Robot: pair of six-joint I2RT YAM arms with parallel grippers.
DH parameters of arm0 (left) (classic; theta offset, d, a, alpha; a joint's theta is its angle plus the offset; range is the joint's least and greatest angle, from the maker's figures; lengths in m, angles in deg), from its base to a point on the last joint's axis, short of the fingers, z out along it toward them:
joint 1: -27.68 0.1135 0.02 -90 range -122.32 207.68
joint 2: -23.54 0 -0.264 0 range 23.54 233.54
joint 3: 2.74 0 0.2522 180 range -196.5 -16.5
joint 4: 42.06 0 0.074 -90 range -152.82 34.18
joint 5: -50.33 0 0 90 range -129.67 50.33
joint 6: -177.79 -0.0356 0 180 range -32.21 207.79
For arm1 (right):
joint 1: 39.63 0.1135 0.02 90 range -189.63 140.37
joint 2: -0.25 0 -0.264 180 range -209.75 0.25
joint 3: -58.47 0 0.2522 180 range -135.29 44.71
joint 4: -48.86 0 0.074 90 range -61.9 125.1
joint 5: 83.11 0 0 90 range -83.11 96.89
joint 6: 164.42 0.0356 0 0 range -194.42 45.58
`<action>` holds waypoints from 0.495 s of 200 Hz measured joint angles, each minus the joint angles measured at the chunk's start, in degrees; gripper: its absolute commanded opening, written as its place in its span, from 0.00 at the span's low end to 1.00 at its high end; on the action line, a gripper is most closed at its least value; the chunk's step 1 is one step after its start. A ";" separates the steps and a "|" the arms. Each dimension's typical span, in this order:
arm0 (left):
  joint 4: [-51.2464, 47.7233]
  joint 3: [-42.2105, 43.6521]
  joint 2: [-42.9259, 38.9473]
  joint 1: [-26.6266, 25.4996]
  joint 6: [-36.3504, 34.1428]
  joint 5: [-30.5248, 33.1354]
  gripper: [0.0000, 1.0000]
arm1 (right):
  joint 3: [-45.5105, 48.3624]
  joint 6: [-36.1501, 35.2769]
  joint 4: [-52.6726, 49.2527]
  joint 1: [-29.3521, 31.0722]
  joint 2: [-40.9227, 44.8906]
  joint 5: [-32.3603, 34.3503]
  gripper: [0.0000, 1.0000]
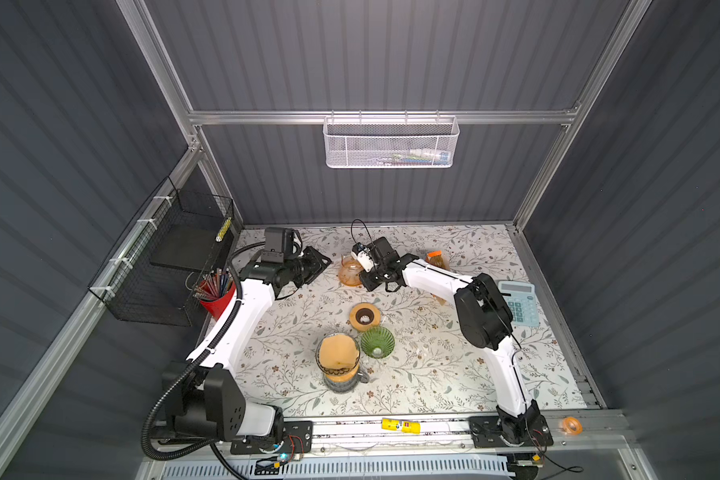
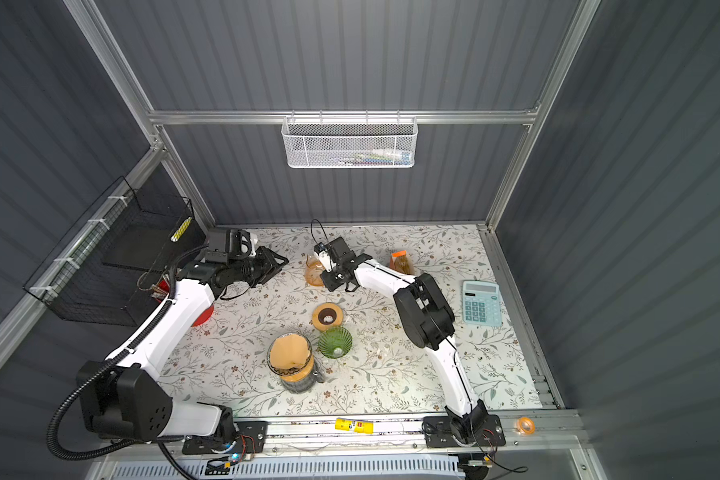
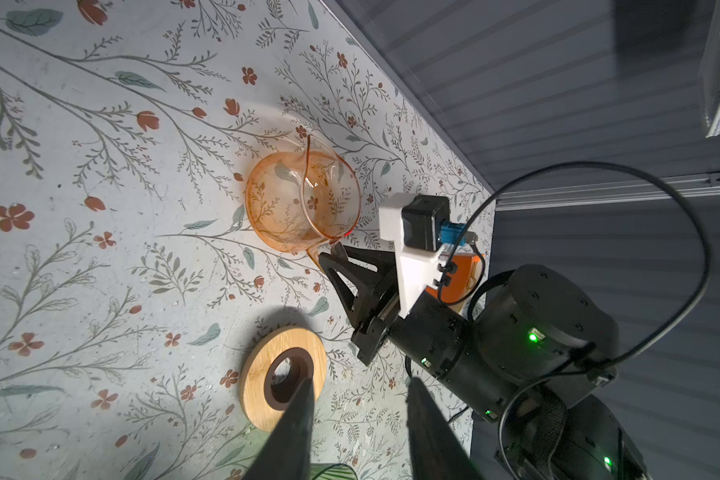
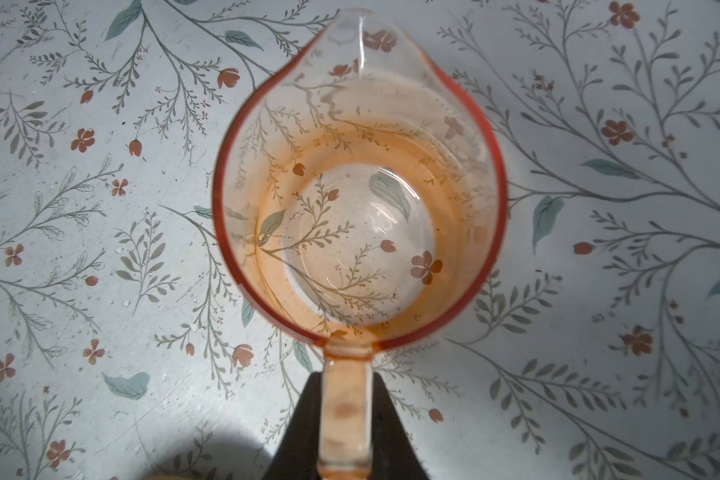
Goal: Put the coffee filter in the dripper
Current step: 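Lower the right gripper onto the pink glass pitcher handle and grasp it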
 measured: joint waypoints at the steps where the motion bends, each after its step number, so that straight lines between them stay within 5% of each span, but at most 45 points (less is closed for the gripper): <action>1: 0.00 0.00 0.00 0.00 0.00 0.00 0.38 | 0.00 0.00 0.00 -0.02 0.00 0.02 0.00; 99: -1.01 0.00 -0.42 0.00 -0.07 0.26 0.38 | 6.45 0.07 -0.52 0.00 7.28 0.87 0.00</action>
